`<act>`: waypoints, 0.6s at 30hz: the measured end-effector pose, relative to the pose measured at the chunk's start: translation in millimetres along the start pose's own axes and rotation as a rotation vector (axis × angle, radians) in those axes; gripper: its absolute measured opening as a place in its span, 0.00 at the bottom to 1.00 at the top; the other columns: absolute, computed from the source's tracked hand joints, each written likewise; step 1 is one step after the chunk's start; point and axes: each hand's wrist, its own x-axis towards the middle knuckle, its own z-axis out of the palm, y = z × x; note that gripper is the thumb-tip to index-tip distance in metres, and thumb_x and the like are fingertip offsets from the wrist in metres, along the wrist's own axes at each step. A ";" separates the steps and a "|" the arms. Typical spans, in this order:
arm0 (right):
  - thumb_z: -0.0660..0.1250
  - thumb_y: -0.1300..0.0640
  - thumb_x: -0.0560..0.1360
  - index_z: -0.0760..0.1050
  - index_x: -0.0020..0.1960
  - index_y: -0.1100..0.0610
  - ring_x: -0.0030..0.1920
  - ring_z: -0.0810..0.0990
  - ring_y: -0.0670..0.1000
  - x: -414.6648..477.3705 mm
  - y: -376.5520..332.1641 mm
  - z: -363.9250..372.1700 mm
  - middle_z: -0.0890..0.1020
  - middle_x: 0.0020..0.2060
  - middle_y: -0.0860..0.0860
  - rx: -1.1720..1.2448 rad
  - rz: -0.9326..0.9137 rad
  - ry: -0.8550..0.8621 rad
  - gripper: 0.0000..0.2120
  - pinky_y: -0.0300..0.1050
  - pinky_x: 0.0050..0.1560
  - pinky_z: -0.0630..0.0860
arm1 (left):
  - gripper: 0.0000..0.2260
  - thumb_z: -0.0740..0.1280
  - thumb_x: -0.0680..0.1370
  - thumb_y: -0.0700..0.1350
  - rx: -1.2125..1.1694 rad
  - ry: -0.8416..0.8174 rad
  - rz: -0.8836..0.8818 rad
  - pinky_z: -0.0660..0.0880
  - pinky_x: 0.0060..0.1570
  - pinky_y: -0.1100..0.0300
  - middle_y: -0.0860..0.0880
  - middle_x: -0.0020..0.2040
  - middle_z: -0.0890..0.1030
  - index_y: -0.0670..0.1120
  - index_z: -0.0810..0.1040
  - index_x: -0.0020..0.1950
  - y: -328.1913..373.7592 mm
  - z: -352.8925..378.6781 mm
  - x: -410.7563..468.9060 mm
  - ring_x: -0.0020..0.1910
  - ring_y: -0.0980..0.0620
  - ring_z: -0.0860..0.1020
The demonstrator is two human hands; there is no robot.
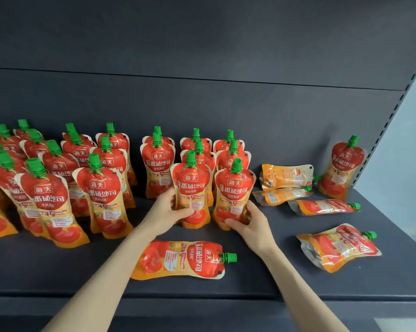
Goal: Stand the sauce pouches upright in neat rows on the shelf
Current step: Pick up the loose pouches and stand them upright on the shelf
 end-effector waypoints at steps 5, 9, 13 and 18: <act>0.73 0.60 0.70 0.70 0.59 0.57 0.50 0.76 0.42 -1.3 -2.4 0.4 0.77 0.51 0.44 -0.039 -0.002 0.056 0.20 0.26 0.44 0.74 | 0.20 0.71 0.72 0.39 0.014 0.012 -0.005 0.73 0.51 0.66 0.57 0.53 0.77 0.53 0.70 0.60 -1.1 -0.4 -0.2 0.54 0.58 0.76; 0.73 0.59 0.70 0.70 0.58 0.56 0.50 0.76 0.42 -1.8 -3.8 0.2 0.77 0.51 0.44 -0.058 0.003 0.061 0.19 0.25 0.43 0.73 | 0.21 0.71 0.72 0.39 0.025 0.027 -0.006 0.74 0.58 0.57 0.54 0.55 0.77 0.52 0.70 0.61 -2.8 0.4 -1.5 0.57 0.55 0.76; 0.72 0.58 0.71 0.70 0.59 0.56 0.52 0.76 0.43 -2.2 -4.2 0.5 0.77 0.53 0.45 -0.067 0.016 0.053 0.19 0.27 0.44 0.72 | 0.21 0.71 0.72 0.39 0.039 0.017 0.007 0.74 0.58 0.57 0.54 0.55 0.78 0.51 0.70 0.62 -1.8 -2.0 -2.3 0.57 0.54 0.76; 0.72 0.57 0.71 0.69 0.60 0.56 0.53 0.75 0.44 -2.4 -5.2 1.8 0.78 0.56 0.47 -0.079 0.027 0.043 0.20 0.28 0.47 0.71 | 0.22 0.71 0.72 0.41 0.062 0.035 0.013 0.74 0.59 0.56 0.53 0.57 0.77 0.50 0.70 0.64 -2.1 -0.6 -4.5 0.58 0.54 0.76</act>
